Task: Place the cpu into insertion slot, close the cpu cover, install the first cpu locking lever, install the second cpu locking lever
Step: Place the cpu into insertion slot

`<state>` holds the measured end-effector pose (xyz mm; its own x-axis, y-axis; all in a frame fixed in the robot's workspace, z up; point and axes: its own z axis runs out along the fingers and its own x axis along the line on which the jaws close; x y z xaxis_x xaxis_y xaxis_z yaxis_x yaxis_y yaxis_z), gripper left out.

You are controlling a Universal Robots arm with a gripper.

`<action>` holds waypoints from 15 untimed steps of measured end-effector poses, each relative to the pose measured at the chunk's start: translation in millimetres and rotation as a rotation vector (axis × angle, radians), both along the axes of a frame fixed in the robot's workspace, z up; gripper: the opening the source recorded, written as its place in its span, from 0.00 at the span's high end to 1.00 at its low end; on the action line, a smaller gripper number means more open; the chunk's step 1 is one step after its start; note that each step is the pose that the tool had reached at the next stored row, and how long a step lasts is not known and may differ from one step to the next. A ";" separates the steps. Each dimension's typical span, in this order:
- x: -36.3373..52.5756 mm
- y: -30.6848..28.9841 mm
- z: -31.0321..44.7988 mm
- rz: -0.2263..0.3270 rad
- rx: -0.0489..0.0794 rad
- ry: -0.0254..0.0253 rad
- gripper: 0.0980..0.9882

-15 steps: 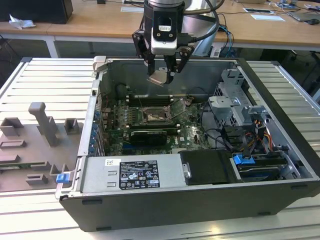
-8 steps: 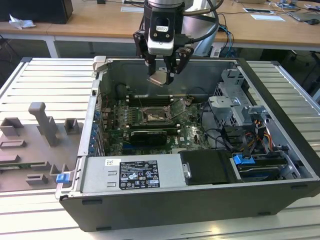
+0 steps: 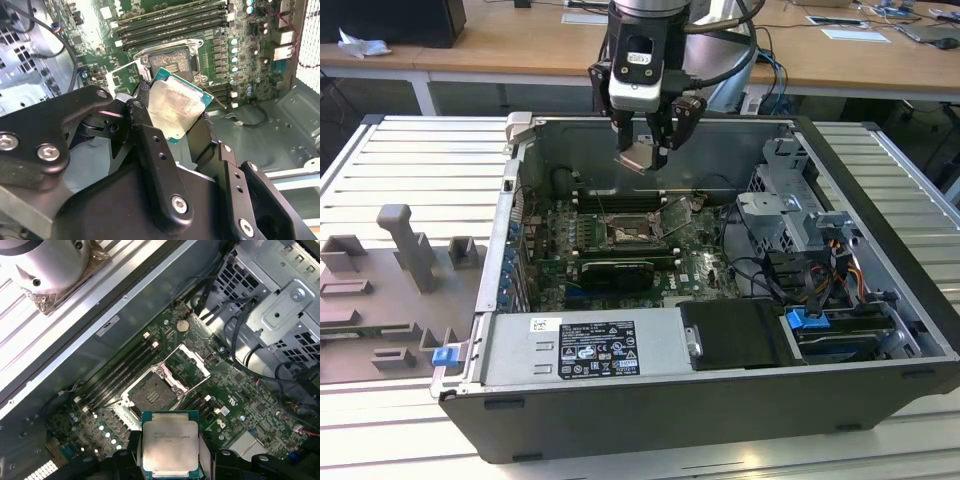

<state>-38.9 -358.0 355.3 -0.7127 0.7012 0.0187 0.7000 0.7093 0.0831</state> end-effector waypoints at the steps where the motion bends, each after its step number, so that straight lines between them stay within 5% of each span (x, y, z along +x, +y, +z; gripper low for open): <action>1: 0.0 0.0 -0.5 -0.025 0.000 0.0000 0.50; 15: 0.0 0.0 -3.7 -0.183 0.000 0.0000 0.50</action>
